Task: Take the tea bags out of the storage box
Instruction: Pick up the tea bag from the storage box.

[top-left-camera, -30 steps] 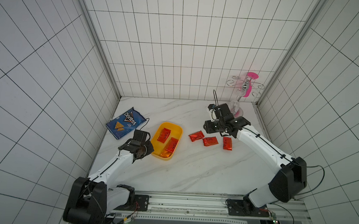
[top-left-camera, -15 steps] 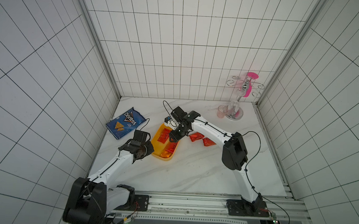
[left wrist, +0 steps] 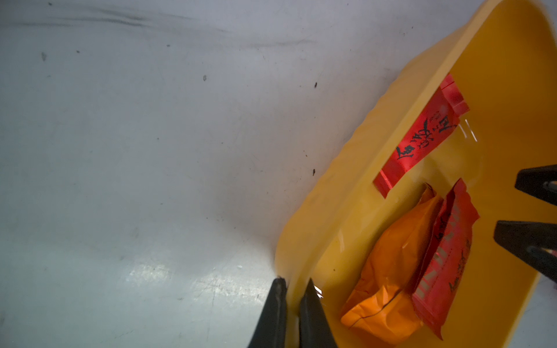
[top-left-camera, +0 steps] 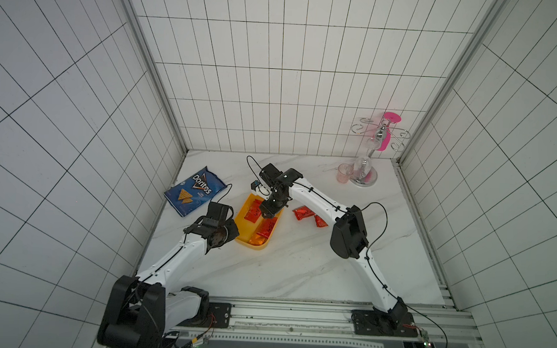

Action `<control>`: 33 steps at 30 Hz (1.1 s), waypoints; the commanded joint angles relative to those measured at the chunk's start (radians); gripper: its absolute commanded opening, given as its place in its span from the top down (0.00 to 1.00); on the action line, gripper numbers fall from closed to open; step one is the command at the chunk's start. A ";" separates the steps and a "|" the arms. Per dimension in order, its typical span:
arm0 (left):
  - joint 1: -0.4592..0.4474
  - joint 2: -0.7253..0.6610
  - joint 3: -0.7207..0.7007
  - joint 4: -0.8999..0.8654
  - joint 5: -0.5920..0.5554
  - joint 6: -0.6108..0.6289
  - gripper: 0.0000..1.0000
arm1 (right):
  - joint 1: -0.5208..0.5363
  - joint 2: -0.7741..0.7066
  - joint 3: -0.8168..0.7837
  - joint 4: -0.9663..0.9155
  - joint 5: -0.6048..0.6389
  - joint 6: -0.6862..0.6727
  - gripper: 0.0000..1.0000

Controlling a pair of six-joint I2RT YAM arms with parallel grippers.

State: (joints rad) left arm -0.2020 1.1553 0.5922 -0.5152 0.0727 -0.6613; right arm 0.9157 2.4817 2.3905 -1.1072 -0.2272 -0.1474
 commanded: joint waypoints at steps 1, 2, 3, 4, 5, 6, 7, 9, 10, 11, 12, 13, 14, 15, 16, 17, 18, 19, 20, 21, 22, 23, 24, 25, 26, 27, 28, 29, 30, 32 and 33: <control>-0.006 -0.008 -0.003 0.021 -0.005 0.015 1.00 | 0.000 0.057 0.054 -0.069 -0.027 -0.037 0.44; -0.005 -0.007 -0.003 0.021 -0.005 0.015 1.00 | 0.000 0.064 0.060 -0.074 -0.030 -0.042 0.44; -0.005 -0.007 -0.004 0.021 -0.004 0.015 1.00 | 0.000 0.068 0.062 -0.075 -0.030 -0.045 0.44; -0.005 -0.008 -0.004 0.020 -0.005 0.015 1.00 | 0.000 0.071 0.062 -0.075 -0.026 -0.049 0.44; -0.006 -0.007 -0.003 0.020 -0.005 0.015 1.00 | 0.001 0.071 0.062 -0.075 -0.015 -0.051 0.44; -0.005 -0.007 -0.005 0.020 -0.005 0.015 1.00 | 0.001 0.073 0.062 -0.074 -0.010 -0.053 0.43; -0.006 -0.008 -0.005 0.021 -0.005 0.015 1.00 | 0.000 0.073 0.061 -0.075 -0.005 -0.056 0.40; -0.005 -0.007 -0.004 0.021 -0.004 0.015 1.00 | 0.001 0.081 0.062 -0.077 -0.009 -0.061 0.36; -0.007 -0.005 -0.005 0.021 -0.003 0.015 1.00 | 0.000 0.087 0.064 -0.077 -0.007 -0.060 0.36; -0.006 -0.005 -0.003 0.021 -0.004 0.015 1.00 | 0.001 0.092 0.065 -0.079 -0.005 -0.060 0.35; -0.006 -0.005 -0.004 0.021 -0.004 0.015 1.00 | 0.001 0.096 0.065 -0.079 -0.010 -0.062 0.35; -0.006 -0.006 -0.004 0.021 -0.005 0.015 1.00 | 0.000 0.101 0.065 -0.083 -0.022 -0.066 0.35; -0.005 -0.006 -0.003 0.021 -0.005 0.015 1.00 | 0.001 0.106 0.065 -0.087 -0.038 -0.071 0.34; -0.007 -0.006 -0.004 0.021 -0.005 0.015 1.00 | 0.001 0.110 0.065 -0.092 -0.054 -0.074 0.34; -0.006 -0.006 -0.005 0.021 -0.005 0.015 1.00 | 0.000 0.115 0.068 -0.097 -0.070 -0.078 0.34; -0.007 -0.008 -0.003 0.022 -0.005 0.015 1.00 | 0.000 0.122 0.071 -0.104 -0.080 -0.081 0.34; -0.005 -0.007 -0.004 0.022 -0.005 0.015 1.00 | 0.000 0.126 0.073 -0.107 -0.088 -0.081 0.34; -0.005 -0.008 -0.004 0.021 -0.005 0.015 1.00 | 0.000 0.131 0.073 -0.111 -0.099 -0.085 0.34; -0.006 -0.007 -0.006 0.021 -0.005 0.016 1.00 | 0.000 0.136 0.075 -0.119 -0.110 -0.087 0.34; -0.005 -0.008 -0.005 0.022 -0.004 0.015 1.00 | 0.001 0.141 0.076 -0.122 -0.116 -0.090 0.35; -0.007 -0.009 -0.005 0.021 -0.005 0.015 1.00 | 0.002 0.145 0.078 -0.127 -0.122 -0.091 0.36; -0.006 -0.008 -0.005 0.022 -0.005 0.015 1.00 | 0.003 0.150 0.078 -0.133 -0.130 -0.092 0.37; -0.006 -0.008 -0.006 0.022 -0.005 0.015 1.00 | 0.003 0.153 0.079 -0.137 -0.137 -0.094 0.38; -0.005 -0.009 -0.006 0.021 -0.007 0.015 1.00 | 0.002 0.156 0.079 -0.143 -0.144 -0.094 0.41; -0.006 -0.009 -0.005 0.022 -0.007 0.015 1.00 | 0.003 0.157 0.079 -0.148 -0.154 -0.096 0.43; -0.006 -0.008 -0.005 0.022 -0.007 0.015 1.00 | 0.003 0.160 0.081 -0.153 -0.163 -0.099 0.45; -0.005 -0.008 -0.005 0.021 -0.007 0.013 1.00 | 0.003 0.159 0.081 -0.158 -0.170 -0.101 0.49; -0.006 -0.009 -0.006 0.021 -0.007 0.013 1.00 | 0.002 0.159 0.081 -0.160 -0.173 -0.100 0.54; -0.006 -0.009 -0.006 0.023 -0.006 0.013 1.00 | 0.002 0.160 0.081 -0.160 -0.171 -0.098 0.60; -0.006 -0.008 -0.006 0.021 -0.007 0.014 1.00 | 0.002 0.155 0.083 -0.162 -0.176 -0.098 0.72; -0.006 -0.009 -0.005 0.021 -0.007 0.014 1.00 | 0.003 0.153 0.084 -0.159 -0.176 -0.095 0.79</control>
State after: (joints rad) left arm -0.2039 1.1549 0.5922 -0.5167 0.0731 -0.6533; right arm 0.9127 2.5950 2.4592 -1.1957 -0.3782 -0.2367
